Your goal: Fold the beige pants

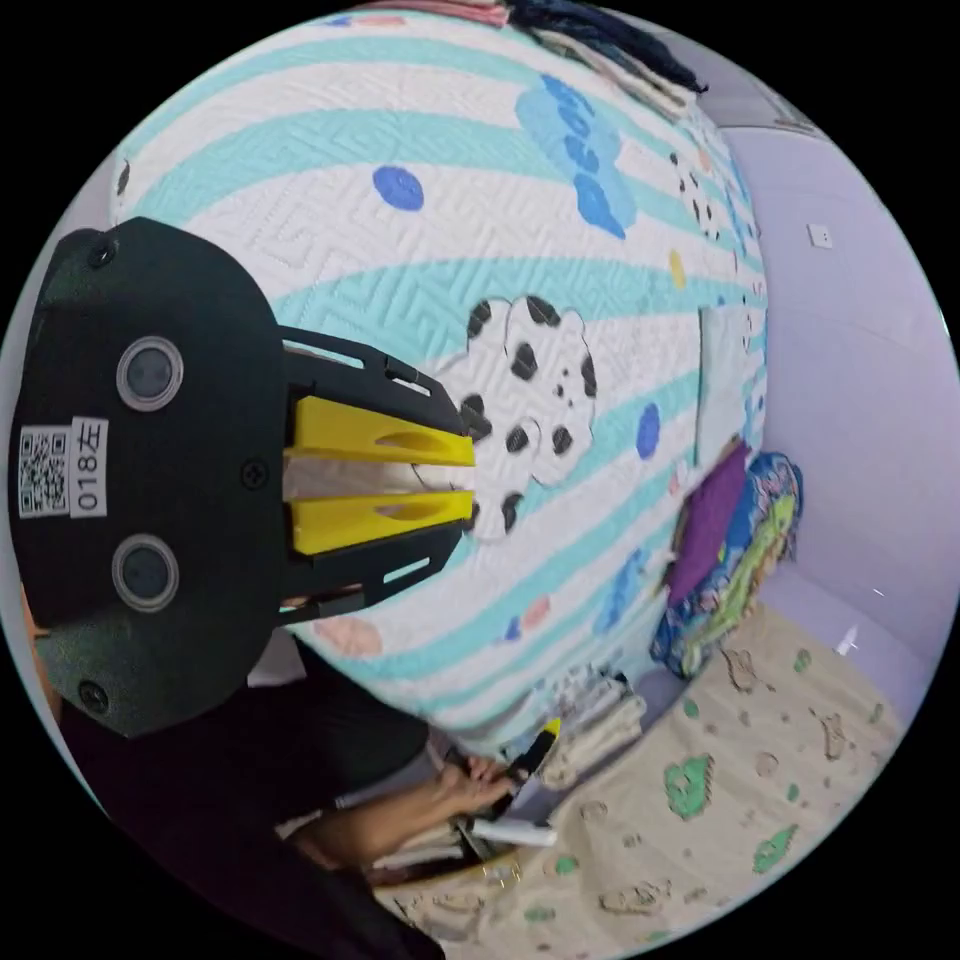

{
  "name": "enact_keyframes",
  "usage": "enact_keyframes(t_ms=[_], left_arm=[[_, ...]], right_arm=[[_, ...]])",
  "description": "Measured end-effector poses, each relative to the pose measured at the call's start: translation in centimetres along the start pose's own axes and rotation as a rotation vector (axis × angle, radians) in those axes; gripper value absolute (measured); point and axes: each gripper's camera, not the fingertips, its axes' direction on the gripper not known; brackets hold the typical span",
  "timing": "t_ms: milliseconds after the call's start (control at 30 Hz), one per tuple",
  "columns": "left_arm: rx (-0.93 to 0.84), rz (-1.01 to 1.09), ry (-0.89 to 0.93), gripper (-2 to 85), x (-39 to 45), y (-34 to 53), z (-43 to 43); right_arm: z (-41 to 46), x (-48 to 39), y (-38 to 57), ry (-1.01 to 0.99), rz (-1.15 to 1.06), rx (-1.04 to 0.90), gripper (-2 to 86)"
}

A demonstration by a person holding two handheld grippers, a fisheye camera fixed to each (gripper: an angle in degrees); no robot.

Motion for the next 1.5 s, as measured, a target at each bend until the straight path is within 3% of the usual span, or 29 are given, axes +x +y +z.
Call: enact_keyframes(t_ms=[167,333,533,833,933,1100,1200,1333,1500], left_arm=[[0.077,-0.003,0.083,9.8,1.8,0.6,-3.4],[0.100,0.006,0.242,11.3,2.7,1.2,-5.8],[0.091,0.037,0.211,11.3,2.7,0.9,-7.4],[0.100,0.060,0.234,10.5,2.0,3.0,-9.0],[0.089,0.058,0.235,10.0,1.8,4.2,-9.6],[0.121,0.069,0.209,9.9,0.9,6.0,-12.7],[0.176,0.035,0.220,9.4,-0.6,7.7,-14.9],[0.241,0.003,0.266,8.9,-2.4,10.3,-16.8],[0.324,0.016,0.344,8.9,-3.1,13.2,-18.9]], right_arm=[[0.1,10.2,-7.0,0.296,0.082,0.126,10.4],[4.4,16.1,-10.5,0.433,0.113,0.013,12.3],[8.9,18.9,-10.4,0.450,0.096,-0.145,13.4],[7.5,20.9,-6.3,0.313,-0.016,-0.271,16.0],[7.1,21.3,-4.8,0.422,-0.036,-0.278,14.8],[3.1,27.3,-1.6,0.232,0.327,-0.171,8.0],[-1.3,30.1,1.8,0.068,0.501,0.000,6.8],[-9.3,31.0,5.5,-0.256,0.513,0.301,6.3],[-17.5,26.9,4.7,-0.567,0.300,0.439,6.2]])
